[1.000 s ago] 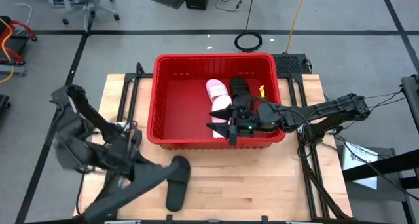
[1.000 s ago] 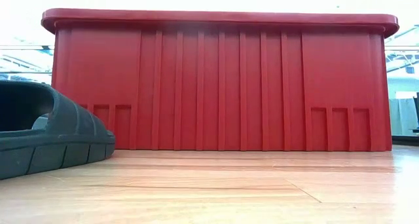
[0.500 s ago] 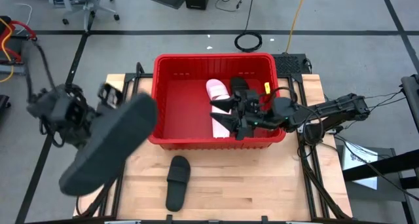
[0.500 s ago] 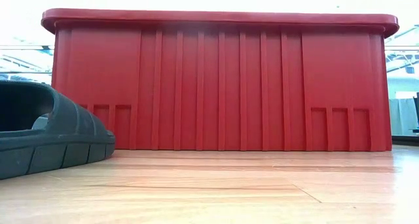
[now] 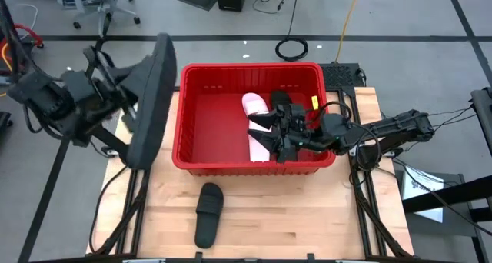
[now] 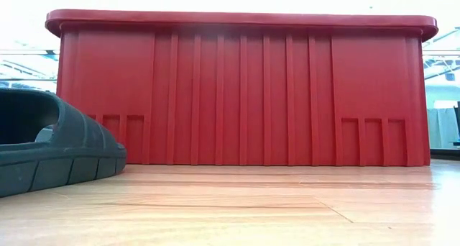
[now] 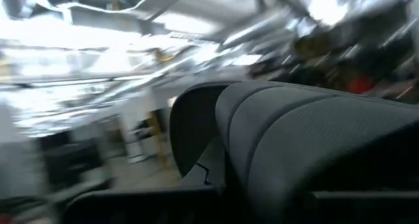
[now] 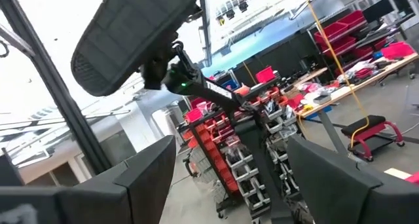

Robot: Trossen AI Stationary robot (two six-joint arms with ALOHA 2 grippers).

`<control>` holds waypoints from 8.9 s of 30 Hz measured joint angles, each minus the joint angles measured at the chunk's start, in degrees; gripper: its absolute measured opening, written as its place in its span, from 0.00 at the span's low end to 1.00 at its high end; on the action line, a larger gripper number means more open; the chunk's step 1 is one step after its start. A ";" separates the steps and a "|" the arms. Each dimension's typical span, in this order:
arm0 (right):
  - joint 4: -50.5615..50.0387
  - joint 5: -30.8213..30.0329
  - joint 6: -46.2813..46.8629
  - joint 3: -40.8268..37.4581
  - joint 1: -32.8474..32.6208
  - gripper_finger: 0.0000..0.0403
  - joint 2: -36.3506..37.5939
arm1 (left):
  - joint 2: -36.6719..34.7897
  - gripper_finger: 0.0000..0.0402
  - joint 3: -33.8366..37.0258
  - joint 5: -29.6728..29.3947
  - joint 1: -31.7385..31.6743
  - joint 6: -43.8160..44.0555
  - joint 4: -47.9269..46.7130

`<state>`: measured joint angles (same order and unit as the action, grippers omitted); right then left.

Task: Pick and place slides into bin
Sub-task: Put the black slipper into the red container

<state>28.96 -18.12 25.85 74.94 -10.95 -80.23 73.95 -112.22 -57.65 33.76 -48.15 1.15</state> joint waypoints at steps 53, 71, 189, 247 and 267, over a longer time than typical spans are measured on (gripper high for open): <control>-0.91 16.60 5.11 0.00 27.13 0.70 6.80 | 29.18 0.02 -4.04 29.66 -51.16 31.75 -63.70; -9.60 16.34 0.47 0.00 28.23 0.70 13.92 | 22.41 0.02 36.57 30.66 -56.09 23.20 -30.97; -13.03 13.91 6.44 0.04 28.12 0.70 9.05 | -5.46 0.63 42.16 41.21 2.85 56.79 -49.90; -13.03 24.16 9.28 0.00 29.80 0.70 9.05 | 27.80 0.11 51.01 27.86 6.66 69.23 -45.63; -13.02 24.11 8.89 0.00 34.59 0.70 9.05 | 1.78 0.01 34.96 30.05 7.94 61.01 -44.11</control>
<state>15.93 6.00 34.74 74.94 23.63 -71.18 75.73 -77.26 -27.60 41.70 12.86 -42.96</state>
